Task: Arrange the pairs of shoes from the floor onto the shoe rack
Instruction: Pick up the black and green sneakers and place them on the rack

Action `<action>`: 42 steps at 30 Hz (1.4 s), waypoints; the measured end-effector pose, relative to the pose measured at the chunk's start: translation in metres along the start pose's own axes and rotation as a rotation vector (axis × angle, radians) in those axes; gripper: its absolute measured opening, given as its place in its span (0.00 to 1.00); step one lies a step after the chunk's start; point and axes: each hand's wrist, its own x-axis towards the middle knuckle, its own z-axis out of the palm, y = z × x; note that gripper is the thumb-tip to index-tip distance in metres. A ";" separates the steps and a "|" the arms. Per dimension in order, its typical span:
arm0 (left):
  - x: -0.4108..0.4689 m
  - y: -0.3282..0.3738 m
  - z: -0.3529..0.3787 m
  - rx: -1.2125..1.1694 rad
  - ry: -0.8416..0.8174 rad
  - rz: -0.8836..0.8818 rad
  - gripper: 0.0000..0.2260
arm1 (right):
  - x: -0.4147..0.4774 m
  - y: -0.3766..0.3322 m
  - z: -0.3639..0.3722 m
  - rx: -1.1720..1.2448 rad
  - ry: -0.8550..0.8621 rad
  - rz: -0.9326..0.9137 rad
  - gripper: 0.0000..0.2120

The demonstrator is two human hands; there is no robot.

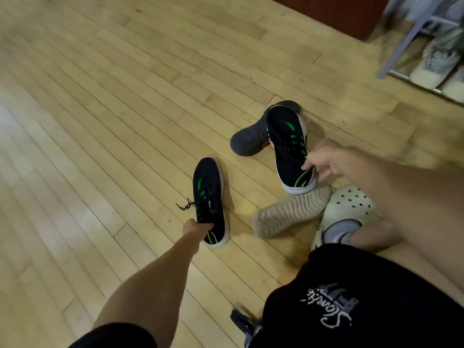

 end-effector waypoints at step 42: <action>-0.286 0.410 0.064 -0.238 -0.568 0.801 0.12 | -0.117 0.026 -0.309 0.352 0.500 -0.196 0.11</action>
